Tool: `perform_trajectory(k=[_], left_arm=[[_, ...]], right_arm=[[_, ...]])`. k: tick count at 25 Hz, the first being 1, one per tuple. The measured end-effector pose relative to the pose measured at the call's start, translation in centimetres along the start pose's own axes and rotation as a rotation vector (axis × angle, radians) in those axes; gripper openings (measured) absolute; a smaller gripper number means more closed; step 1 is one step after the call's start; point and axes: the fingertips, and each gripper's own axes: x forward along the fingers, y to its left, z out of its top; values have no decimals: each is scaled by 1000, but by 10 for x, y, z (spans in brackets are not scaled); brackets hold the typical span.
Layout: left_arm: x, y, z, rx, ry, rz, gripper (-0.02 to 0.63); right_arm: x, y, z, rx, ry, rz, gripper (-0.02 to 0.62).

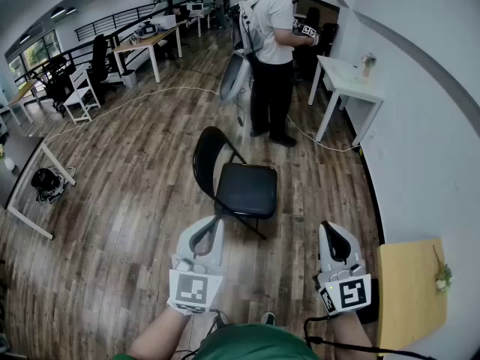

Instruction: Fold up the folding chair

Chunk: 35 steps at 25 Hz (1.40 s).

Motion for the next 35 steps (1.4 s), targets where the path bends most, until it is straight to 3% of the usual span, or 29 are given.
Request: perform_trajectory(k=[9, 14, 24, 35], left_arm=[[9, -41, -2, 15, 27, 2, 12], [20, -60, 3, 67, 40, 18, 12], [29, -102, 9, 112, 73, 82, 12], [45, -87, -17, 113, 136, 126, 12]], right_arm=[[-21, -32, -13, 21, -4, 13, 3], [-28, -55, -20, 73, -33, 24, 3], [-39, -91, -45, 131, -38, 104, 3], [0, -91, -80, 180, 28, 170, 3]])
